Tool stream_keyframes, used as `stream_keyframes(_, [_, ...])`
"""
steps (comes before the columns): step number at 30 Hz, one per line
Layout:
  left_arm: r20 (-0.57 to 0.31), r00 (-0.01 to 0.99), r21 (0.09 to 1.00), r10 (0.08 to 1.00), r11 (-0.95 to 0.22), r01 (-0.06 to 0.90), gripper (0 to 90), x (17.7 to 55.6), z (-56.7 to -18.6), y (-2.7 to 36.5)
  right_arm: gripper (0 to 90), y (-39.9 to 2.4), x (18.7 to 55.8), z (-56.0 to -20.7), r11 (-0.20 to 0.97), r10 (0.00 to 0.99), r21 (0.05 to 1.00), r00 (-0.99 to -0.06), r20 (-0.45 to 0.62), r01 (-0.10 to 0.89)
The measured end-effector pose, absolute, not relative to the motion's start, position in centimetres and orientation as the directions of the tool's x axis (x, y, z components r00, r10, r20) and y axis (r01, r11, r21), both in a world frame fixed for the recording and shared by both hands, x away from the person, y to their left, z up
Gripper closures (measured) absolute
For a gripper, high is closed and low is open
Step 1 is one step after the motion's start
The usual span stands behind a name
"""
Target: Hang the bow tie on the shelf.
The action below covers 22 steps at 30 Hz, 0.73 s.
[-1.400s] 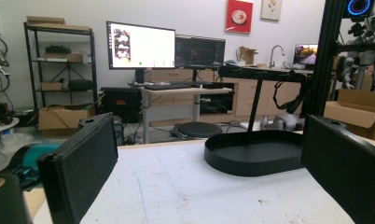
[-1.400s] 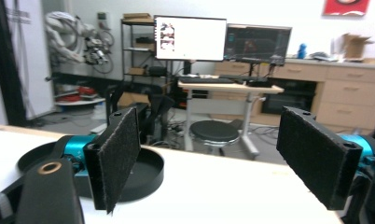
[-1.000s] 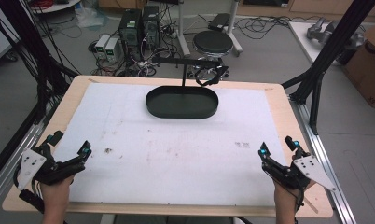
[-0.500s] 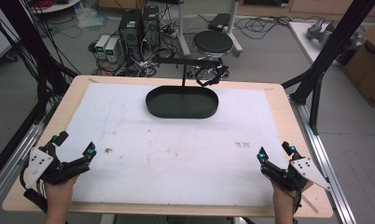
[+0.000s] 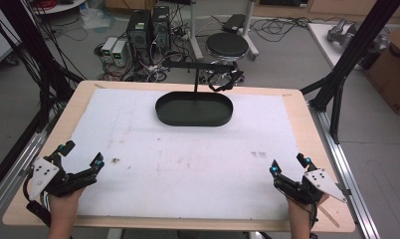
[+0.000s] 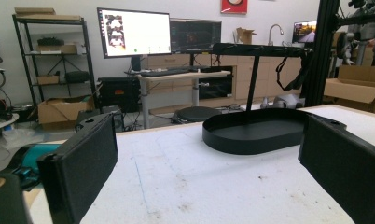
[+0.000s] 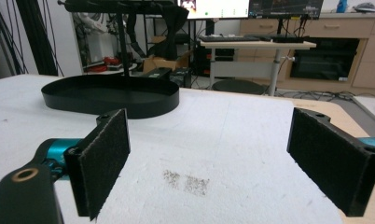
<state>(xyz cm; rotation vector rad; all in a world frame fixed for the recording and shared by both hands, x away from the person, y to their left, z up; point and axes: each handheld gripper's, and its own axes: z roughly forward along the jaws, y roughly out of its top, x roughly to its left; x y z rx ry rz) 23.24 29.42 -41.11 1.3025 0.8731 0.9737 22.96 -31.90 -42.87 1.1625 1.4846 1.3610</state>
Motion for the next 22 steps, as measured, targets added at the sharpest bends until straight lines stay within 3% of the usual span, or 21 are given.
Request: stream_keyframes(22, [0.021, 0.360, 0.997, 0.933, 0.009, -0.082, 5.0, 23.31, -41.21, 29.44, 11.5, -32.09, 22.89, -42.84, 0.015, 0.966, 0.994, -0.258, 0.015, 0.113])
